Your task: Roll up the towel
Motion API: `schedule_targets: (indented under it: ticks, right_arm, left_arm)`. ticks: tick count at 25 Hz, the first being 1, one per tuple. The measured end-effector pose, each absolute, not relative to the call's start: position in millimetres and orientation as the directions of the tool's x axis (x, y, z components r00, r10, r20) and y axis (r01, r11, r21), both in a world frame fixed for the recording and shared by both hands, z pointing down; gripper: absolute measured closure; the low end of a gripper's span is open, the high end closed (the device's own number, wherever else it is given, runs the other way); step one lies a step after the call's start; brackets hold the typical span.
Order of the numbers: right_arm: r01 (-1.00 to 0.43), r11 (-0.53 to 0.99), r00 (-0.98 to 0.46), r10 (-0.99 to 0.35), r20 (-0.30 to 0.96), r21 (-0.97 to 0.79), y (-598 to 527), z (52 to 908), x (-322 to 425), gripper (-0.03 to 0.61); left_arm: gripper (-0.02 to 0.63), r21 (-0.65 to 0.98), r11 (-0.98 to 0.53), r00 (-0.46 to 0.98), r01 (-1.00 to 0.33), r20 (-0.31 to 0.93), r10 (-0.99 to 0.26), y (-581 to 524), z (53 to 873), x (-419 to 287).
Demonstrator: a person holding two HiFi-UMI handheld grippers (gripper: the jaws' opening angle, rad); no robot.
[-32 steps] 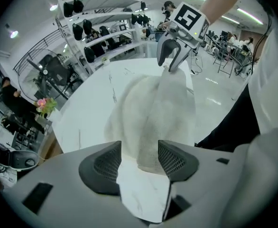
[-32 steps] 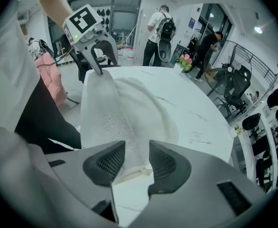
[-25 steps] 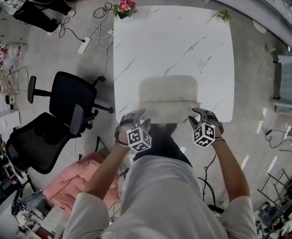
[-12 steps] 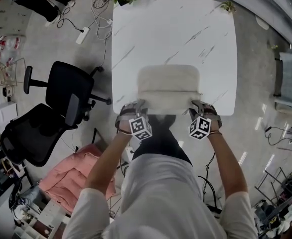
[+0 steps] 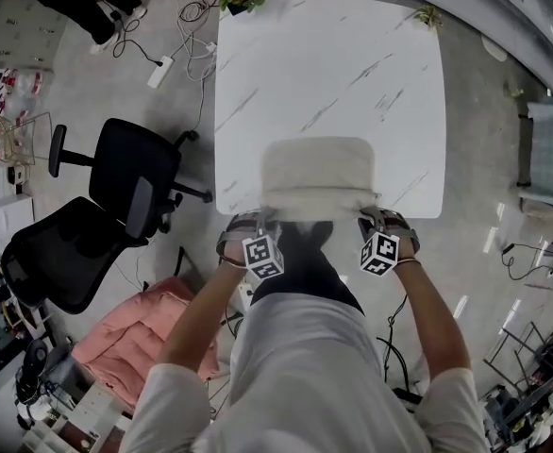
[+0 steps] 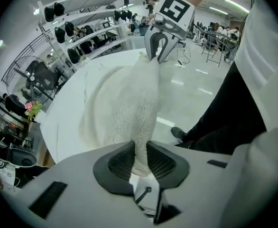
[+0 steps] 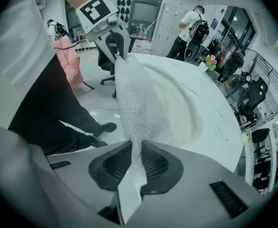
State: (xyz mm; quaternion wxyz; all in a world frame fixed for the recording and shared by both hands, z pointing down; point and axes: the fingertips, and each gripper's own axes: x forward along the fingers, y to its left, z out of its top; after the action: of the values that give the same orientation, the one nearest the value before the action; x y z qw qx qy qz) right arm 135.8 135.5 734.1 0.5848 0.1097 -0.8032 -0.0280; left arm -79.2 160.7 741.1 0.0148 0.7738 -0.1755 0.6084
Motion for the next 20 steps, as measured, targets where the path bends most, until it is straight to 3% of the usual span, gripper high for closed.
schedule_targets:
  ticks: [9,14,17,20]
  right_arm:
    - [-0.148,0.988,-0.305,-0.002,0.952,-0.045,163,727,136,0.505]
    - [-0.15,0.978,-0.3,0.094,0.949,-0.144,140,718,135,0.502]
    - [-0.152,0.971,-0.3,0.133,0.944,-0.186,123,712,133,0.499]
    - [-0.164,0.971,-0.306,0.117,0.945,-0.174,101,707,129,0.497]
  left_arm:
    - [0.523,-0.006,-0.964,0.252,-0.265,0.965,-0.075,186,732,-79]
    - [0.522,0.172,-0.958,0.283,-0.228,0.953,0.104,175,720,-78]
    - [0.52,0.26,-0.944,0.292,-0.202,0.936,0.195,162,714,-78]
    - [0.518,0.268,-0.942,0.297,-0.202,0.933,0.202,140,709,-81]
